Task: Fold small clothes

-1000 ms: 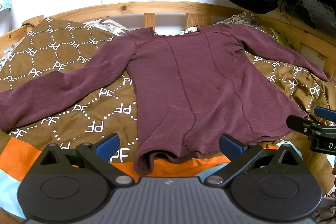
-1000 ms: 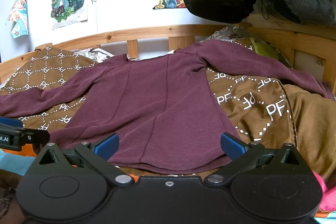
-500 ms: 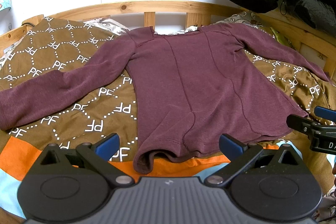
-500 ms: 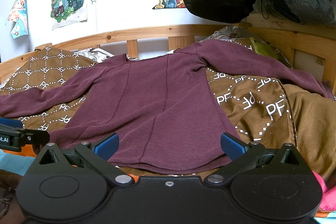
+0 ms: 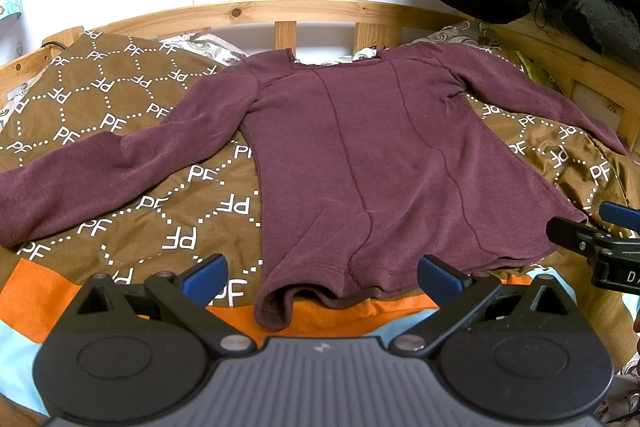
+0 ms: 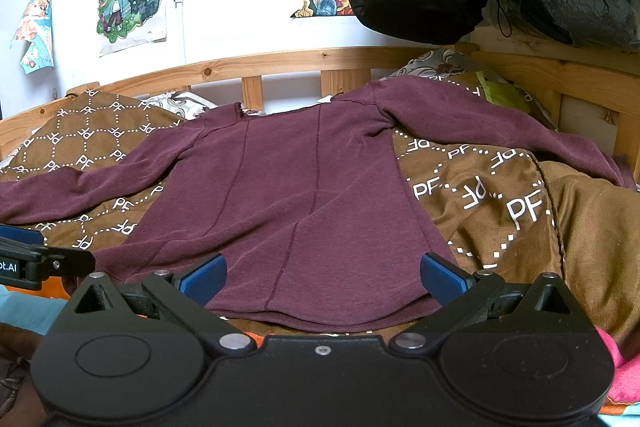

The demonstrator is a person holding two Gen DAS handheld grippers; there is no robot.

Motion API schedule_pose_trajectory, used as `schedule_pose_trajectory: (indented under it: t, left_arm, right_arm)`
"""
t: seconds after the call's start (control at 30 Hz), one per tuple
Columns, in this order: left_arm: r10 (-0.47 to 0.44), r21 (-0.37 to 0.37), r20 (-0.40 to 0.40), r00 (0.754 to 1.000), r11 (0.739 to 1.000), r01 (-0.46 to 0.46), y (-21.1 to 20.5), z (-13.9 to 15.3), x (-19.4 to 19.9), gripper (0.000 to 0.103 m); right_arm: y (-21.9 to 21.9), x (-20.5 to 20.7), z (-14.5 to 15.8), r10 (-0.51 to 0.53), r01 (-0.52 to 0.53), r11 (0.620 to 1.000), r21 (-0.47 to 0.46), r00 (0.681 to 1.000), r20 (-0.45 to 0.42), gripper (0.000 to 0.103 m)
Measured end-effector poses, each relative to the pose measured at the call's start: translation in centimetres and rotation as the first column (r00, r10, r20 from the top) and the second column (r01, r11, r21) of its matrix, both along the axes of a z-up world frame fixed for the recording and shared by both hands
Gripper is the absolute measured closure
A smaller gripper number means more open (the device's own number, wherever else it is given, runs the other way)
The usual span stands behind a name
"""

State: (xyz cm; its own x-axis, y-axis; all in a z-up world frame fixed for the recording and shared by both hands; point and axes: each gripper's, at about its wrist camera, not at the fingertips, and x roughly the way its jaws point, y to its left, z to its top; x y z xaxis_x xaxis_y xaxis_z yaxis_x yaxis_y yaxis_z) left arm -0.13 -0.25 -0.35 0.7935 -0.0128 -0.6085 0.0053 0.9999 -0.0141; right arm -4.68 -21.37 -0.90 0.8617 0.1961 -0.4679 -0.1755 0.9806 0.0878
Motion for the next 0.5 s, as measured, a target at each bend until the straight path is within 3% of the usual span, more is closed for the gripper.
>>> schedule_pose_trajectory:
  t: [0.5]
  left_arm:
    - [0.01,0.0,-0.026,1.0,1.0,-0.01,-0.02,-0.38,0.07,0.001]
  right_arm:
    - [-0.47,0.44,-0.21,-0.022,0.022,1.0,-0.02,1.0,-0.012,0.001]
